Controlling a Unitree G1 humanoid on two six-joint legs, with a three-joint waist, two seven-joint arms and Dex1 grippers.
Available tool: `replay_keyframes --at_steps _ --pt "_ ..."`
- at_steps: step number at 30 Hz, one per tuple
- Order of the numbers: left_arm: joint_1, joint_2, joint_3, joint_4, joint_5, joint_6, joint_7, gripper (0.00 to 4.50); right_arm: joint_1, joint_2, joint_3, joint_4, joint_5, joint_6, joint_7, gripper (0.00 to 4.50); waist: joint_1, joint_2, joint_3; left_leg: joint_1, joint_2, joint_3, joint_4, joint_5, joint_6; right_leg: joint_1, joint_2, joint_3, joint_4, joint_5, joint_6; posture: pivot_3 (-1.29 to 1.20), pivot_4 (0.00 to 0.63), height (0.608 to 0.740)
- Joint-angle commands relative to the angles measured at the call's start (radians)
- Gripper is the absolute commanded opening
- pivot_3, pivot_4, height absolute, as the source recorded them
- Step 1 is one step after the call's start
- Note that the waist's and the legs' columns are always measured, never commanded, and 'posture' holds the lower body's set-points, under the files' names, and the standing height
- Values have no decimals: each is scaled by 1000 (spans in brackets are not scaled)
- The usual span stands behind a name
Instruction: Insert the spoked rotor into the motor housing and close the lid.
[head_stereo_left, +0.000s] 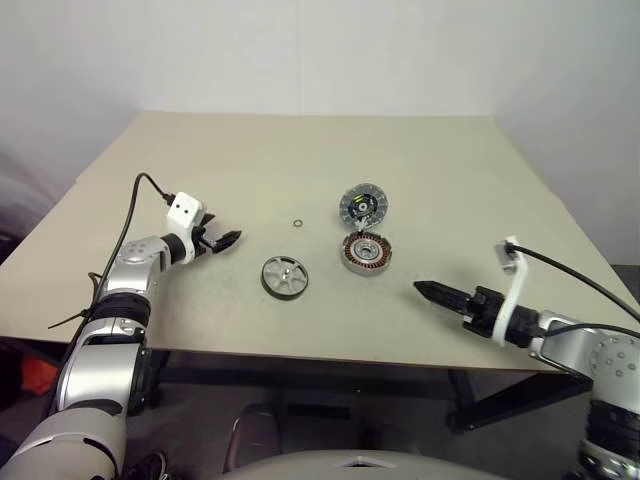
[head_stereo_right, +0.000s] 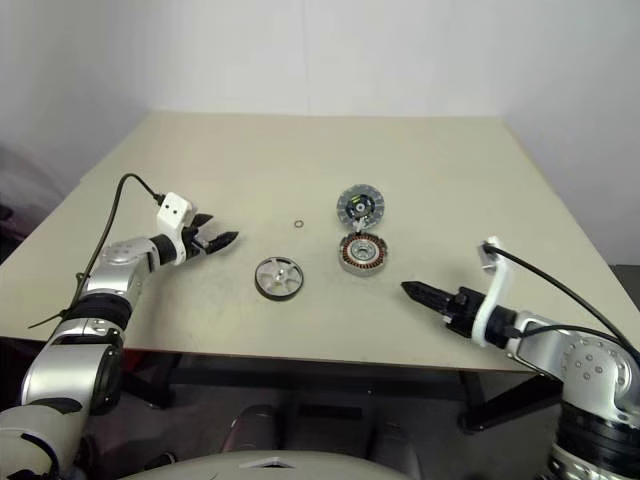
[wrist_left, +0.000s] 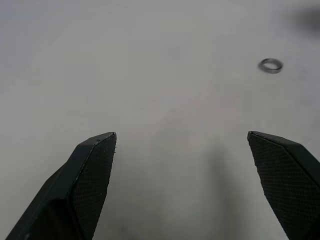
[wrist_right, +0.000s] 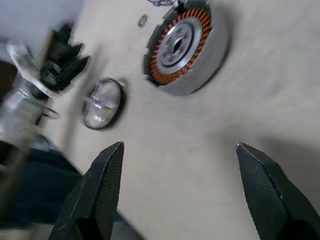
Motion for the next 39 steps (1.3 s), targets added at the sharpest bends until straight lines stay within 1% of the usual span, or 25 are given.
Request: replay_keyframes --at_steps 1,5,9,11,13,15,16,18,21,23,25,27,28,29,30,32,35,37,39 --pt "-4 -10 3 -71 -15 19 17 4453 -94 89 -78 83 79 86 -227 4041 -2 0 0 0 0 0 -1 1 -1 0 0 0 0 0 0 0 0 740" --pt "14 -24 2 -119 -18 48 22 4453 -174 183 -69 159 205 86 -481 4041 -8 0 0 0 0 0 -9 7 -11 -4 -1 0 0 0 0 0 0 740" --pt "35 -23 4 -152 -19 66 27 4453 -236 272 -52 200 318 86 -709 4041 -17 1 0 -2 0 0 -9 10 -16 -8 1 -1 2 1 -1 0 0 740" --pt "44 -21 6 -173 -21 78 30 4453 -247 291 -33 212 416 76 -807 4041 -18 1 0 -4 0 0 -10 10 -17 -10 1 -2 2 1 -2 0 0 740" --pt "51 -16 9 -185 -21 87 35 4453 -224 269 76 206 616 -4 -925 4041 -18 1 -1 -7 0 0 -10 9 -16 -13 1 -2 2 4 -7 0 0 740" --pt "60 -16 10 -198 -23 94 38 4453 -191 210 212 181 822 -119 -1038 4041 -17 1 -1 -10 0 1 -11 8 -14 -15 1 -2 0 4 -8 0 0 740" --pt "65 -17 10 -204 -25 97 39 4453 -183 183 263 167 888 -169 -1074 4041 -18 1 -1 -10 0 1 -11 6 -13 -15 1 -2 0 4 -7 0 0 740" --pt "76 -22 8 -218 -27 103 42 4453 -178 152 324 140 935 -236 -1097 4041 -17 1 -1 -10 0 1 -10 5 -14 -15 1 -2 0 3 -4 0 0 740" --pt "83 -26 6 -225 -32 108 47 4453 -182 112 379 102 937 -284 -1075 4041 -18 1 -1 -11 0 1 -10 5 -14 -15 1 -3 0 2 -2 0 0 740" --pt "83 -29 7 -225 -35 109 50 4453 -196 47 416 74 937 -286 -1033 4041 -18 1 -1 -12 0 1 -8 5 -14 -15 1 -3 0 -1 3 0 0 740" --pt "82 -33 6 -226 -38 111 51 4453 -233 -29 454 43 937 -280 -973 4041 -17 1 -1 -13 -1 1 -7 6 -14 -14 1 -2 0 -1 3 0 0 740" --pt "80 -42 2 -224 -40 113 50 4453 -308 -107 492 14 916 -256 -881 4041 -17 1 0 -13 -1 1 -6 6 -15 -14 0 -2 0 -1 5 0 0 740" --pt "79 -45 0 -223 -40 113 50 4453 -337 -135 507 -3 871 -240 -813 4041 -18 1 -1 -14 -1 1 -5 6 -15 -14 1 -2 1 -1 5 0 0 740" --pt "76 -50 -2 -218 -39 111 51 4453 -379 -198 580 -74 670 -262 -654 4041 -18 0 -1 -14 -1 1 -5 6 -15 -14 1 -2 1 0 5 0 0 740" --pt "73 -52 -2 -214 -38 109 53 4453 -406 -243 637 -124 517 -285 -534 4041 -17 0 -1 -13 0 0 -5 6 -16 -14 1 -2 1 0 5 0 0 740" --pt "66 -60 -5 -208 -36 109 56 4453 -477 -294 779 -140 217 -430 -296 4041 -14 -2 -2 -14 0 -1 -4 7 -17 -14 2 -3 1 0 6 0 0 740" --pt "53 -65 -9 -196 -35 107 56 4453 -549 -256 931 -61 -54 -606 -94 4041 -12 -5 -3 -16 1 -3 -4 7 -17 -14 3 -4 1 0 6 0 0 740" --pt "45 -65 -9 -184 -34 103 56 4453 -578 -206 991 -8 -176 -673 -14 4041 -13 -6 -3 -17 0 -3 -4 7 -17 -15 2 -4 1 0 5 0 0 740" --pt "40 -64 -10 -174 -32 99 56 4453 -608 -117 1056 64 -284 -731 40 4041 -14 -6 -3 -19 0 -3 -3 7 -17 -15 2 -4 1 4 -2 0 0 740"
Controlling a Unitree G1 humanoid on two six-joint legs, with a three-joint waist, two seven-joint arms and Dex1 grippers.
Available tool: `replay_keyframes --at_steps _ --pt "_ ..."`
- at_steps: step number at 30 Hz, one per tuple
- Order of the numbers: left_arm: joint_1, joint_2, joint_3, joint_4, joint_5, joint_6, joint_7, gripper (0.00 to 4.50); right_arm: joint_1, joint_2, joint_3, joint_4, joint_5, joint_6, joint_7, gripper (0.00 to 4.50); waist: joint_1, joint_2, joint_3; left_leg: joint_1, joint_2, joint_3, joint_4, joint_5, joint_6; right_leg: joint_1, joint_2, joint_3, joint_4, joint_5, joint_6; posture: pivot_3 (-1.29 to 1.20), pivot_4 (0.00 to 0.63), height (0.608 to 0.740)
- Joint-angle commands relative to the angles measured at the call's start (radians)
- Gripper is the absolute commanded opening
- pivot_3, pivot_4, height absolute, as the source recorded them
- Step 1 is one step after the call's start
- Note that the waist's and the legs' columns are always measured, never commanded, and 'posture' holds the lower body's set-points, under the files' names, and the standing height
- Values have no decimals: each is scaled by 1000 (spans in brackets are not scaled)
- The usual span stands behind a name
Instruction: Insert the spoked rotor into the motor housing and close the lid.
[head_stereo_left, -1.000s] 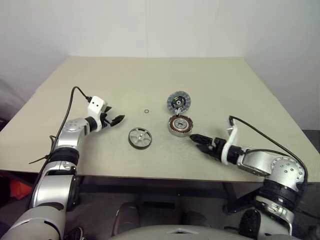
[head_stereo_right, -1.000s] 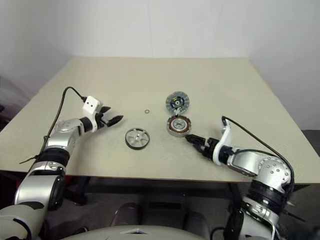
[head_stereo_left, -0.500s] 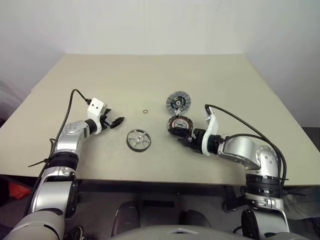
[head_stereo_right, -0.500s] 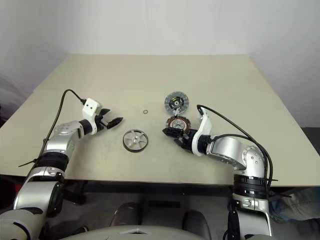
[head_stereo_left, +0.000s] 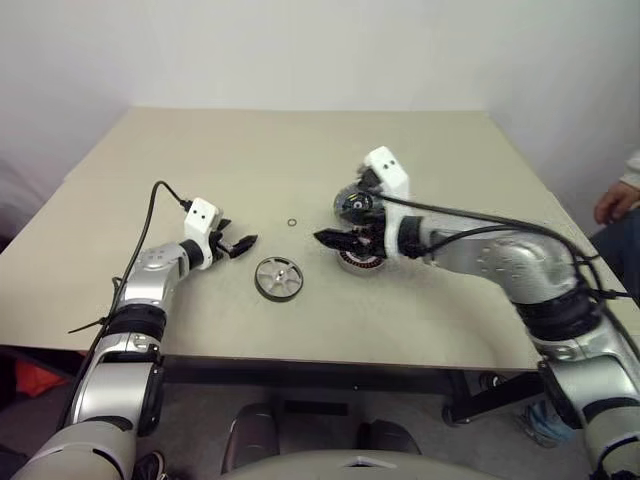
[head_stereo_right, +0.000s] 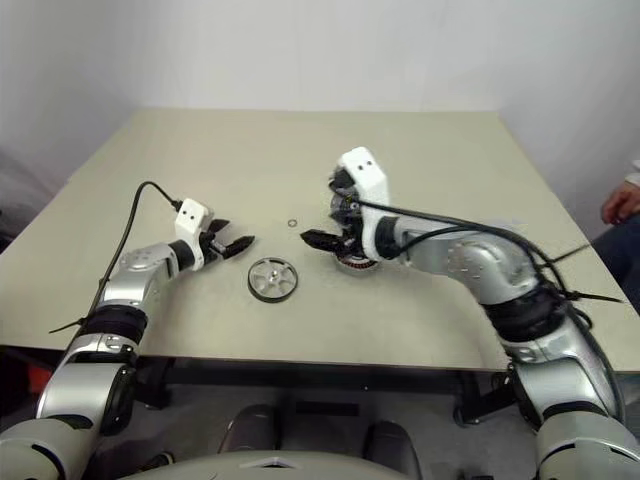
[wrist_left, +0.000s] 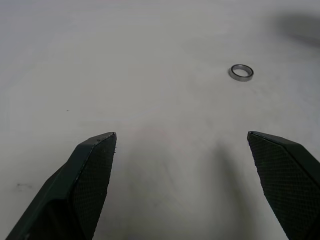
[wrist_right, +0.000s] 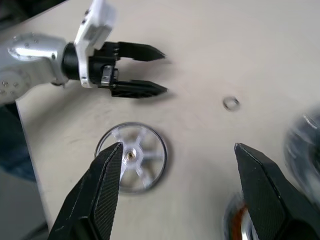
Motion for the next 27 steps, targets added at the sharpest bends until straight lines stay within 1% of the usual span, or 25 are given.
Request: replay_keyframes --at_steps 1,4,6,9,12,18,22,27 --pt "-36 8 6 5 -6 -18 3 4453 -67 117 90 94 -202 -129 113 4041 -4 0 0 0 0 0 0 0 1 0 0 0 0 0 -1 0 0 740" --pt "-36 9 6 6 -6 -21 6 4453 -91 223 127 180 -312 -181 172 4041 -6 0 0 0 0 0 1 -1 2 0 0 0 1 0 -2 0 0 740" --pt "-26 10 7 -6 -9 -19 8 4453 -121 301 131 276 -373 -216 197 4041 -7 -1 0 0 0 0 1 -2 3 0 0 0 1 0 -2 0 0 740" --pt "-5 11 9 -31 -13 -13 11 4453 -173 396 108 448 -453 -279 229 4041 -10 -1 0 0 1 0 3 -2 3 0 0 0 2 1 -4 0 0 740" --pt "16 8 9 -53 -17 -8 15 4453 -230 464 58 625 -508 -337 249 4041 -11 -1 0 1 1 0 4 -2 3 0 0 0 3 2 -4 0 0 740" --pt "37 3 10 -83 -25 7 25 4453 -324 550 -50 925 -597 -445 264 4041 -12 -1 0 2 1 0 5 -2 3 1 0 0 5 2 -5 0 0 740" --pt "50 -5 5 -103 -26 13 32 4453 -408 582 -119 1143 -659 -554 233 4041 -23 -1 1 2 1 0 5 -2 3 0 0 0 7 1 -7 0 0 740" --pt "51 -12 2 -113 -27 18 38 4453 -442 612 -174 1290 -724 -643 220 4041 -37 -1 1 2 2 0 5 -2 3 0 1 0 7 1 -7 0 0 740"
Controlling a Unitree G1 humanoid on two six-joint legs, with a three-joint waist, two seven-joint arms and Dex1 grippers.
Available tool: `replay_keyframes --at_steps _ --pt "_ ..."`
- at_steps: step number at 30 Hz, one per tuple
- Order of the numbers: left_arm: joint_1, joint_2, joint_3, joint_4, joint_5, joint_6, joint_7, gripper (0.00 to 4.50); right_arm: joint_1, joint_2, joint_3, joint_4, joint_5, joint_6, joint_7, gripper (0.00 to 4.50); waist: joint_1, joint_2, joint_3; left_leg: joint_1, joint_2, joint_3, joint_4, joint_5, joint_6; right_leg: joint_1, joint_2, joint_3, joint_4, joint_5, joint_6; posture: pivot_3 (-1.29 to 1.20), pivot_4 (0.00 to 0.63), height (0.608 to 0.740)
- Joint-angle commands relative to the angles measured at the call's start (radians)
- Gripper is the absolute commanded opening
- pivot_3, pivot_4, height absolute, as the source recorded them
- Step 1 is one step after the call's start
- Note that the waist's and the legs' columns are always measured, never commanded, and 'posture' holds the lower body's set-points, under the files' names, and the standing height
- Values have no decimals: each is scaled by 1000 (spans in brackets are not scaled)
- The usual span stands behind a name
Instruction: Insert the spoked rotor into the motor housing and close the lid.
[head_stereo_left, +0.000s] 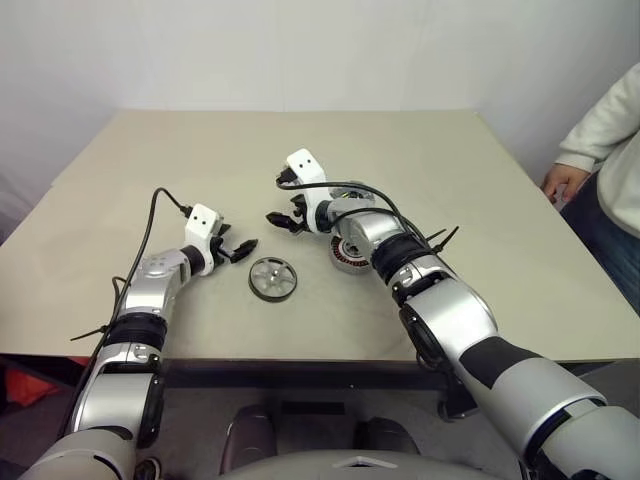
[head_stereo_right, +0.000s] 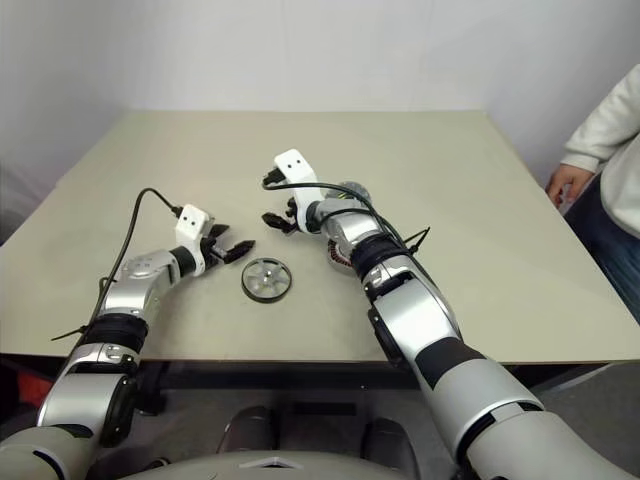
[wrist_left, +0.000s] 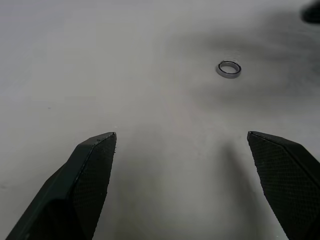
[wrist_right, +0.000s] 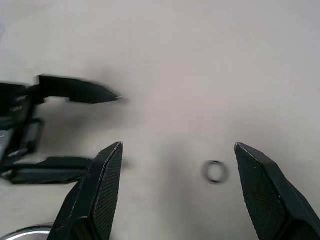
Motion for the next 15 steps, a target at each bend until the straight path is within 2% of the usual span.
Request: replay_keyframes --at_steps 1,7,15 --pt "-13 -1 3 -49 -13 1 7 4453 -38 28 -43 64 -50 -85 -21 4041 -1 0 0 0 0 0 0 0 0 0 0 0 0 0 0 0 0 740" --pt "-12 4 7 -58 -11 7 5 4453 -38 66 -87 128 -104 -129 -45 4041 -3 1 0 1 1 0 0 0 0 -1 1 0 3 -2 -3 0 0 740" --pt "-47 -6 6 -40 -15 -6 1 4453 -48 55 -135 124 -137 -129 -15 4041 -1 1 0 1 1 0 1 0 1 -1 1 0 4 -2 -3 0 0 740"
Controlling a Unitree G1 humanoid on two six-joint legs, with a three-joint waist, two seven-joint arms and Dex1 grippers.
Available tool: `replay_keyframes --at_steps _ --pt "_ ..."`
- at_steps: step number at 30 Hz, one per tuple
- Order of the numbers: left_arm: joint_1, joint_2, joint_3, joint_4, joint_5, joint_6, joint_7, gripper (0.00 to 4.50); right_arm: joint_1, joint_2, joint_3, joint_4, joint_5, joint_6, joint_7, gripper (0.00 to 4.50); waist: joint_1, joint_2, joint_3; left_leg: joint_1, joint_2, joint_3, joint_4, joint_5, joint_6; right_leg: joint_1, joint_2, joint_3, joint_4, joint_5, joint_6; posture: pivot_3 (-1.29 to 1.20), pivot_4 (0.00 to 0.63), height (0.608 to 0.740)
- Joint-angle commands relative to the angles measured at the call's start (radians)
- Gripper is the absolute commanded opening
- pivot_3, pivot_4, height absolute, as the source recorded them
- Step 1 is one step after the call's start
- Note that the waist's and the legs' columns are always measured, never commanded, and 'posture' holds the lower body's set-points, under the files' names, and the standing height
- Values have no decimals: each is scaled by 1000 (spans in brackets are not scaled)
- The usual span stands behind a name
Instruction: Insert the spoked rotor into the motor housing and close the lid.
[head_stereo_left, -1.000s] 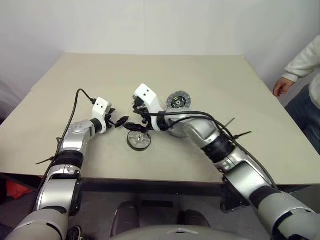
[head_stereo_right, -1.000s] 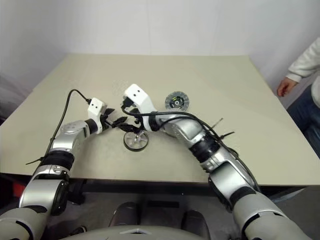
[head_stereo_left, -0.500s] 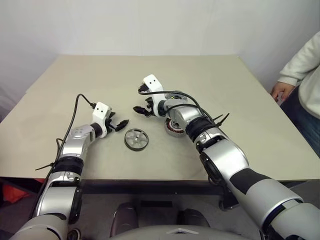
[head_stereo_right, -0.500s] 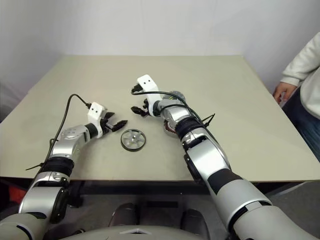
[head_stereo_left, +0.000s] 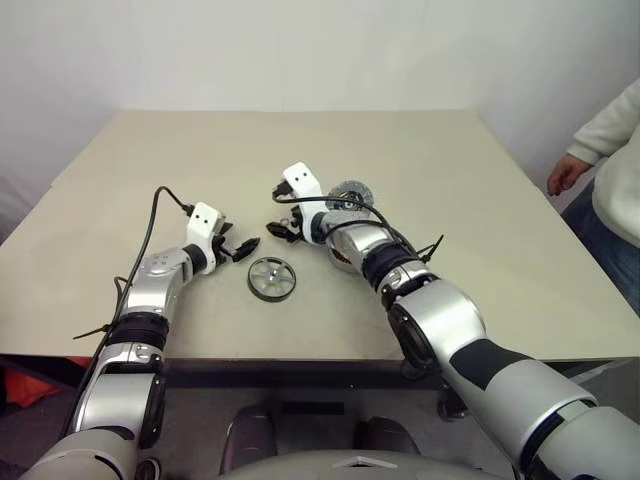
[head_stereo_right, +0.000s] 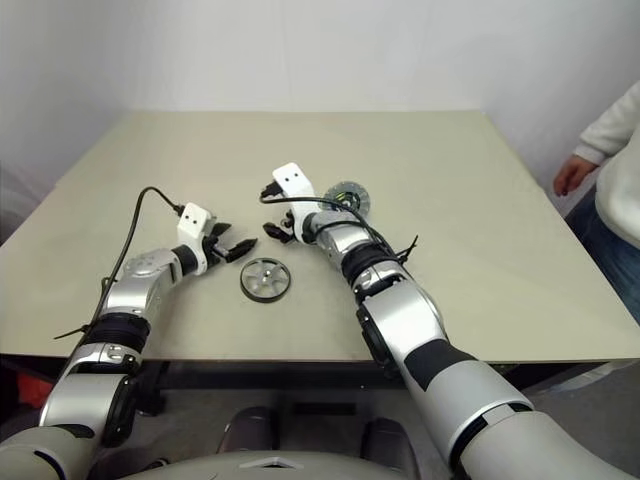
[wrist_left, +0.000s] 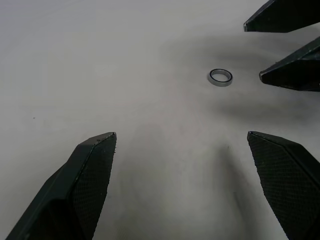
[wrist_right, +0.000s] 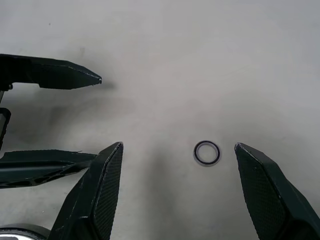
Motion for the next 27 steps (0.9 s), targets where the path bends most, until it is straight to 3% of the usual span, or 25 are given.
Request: replay_keyframes --at_steps 1,5,7,9,11,18,27 --pt "-64 -6 7 -6 -17 -27 1 4453 -32 -29 -36 -71 2 -4 54 4041 2 0 0 0 0 0 0 0 0 0 0 0 0 0 0 0 0 740" --pt "-180 -43 -16 124 16 -91 11 4453 69 -154 -59 -483 74 180 218 4041 16 -2 7 -2 0 0 3 0 1 1 -1 -1 2 0 0 0 0 740" --pt "-249 -73 -44 224 51 -137 19 4453 160 -258 -87 -837 152 351 266 4041 31 -3 8 -1 0 0 4 0 2 3 -1 -1 1 0 0 0 0 740" --pt "-318 -107 -70 327 83 -181 26 4453 218 -358 -147 -1131 246 513 277 4041 47 -4 8 -1 -1 -1 4 0 2 4 -1 0 -1 2 3 0 0 740" --pt "-362 -127 -93 408 114 -211 34 4453 236 -418 -210 -1278 305 613 251 4041 54 -4 8 0 -1 -1 4 0 3 5 -1 1 -3 3 6 0 0 740" --pt "-455 -196 -159 597 222 -273 101 4453 266 -586 -387 -1453 373 765 144 4041 56 -4 8 5 -1 1 1 1 1 6 0 3 -3 1 3 0 0 740" --pt "-493 -224 -134 649 246 -269 210 4453 379 -644 -463 -1518 412 819 64 4041 59 -4 8 5 -3 1 2 2 0 7 -2 3 -1 2 3 0 0 740"
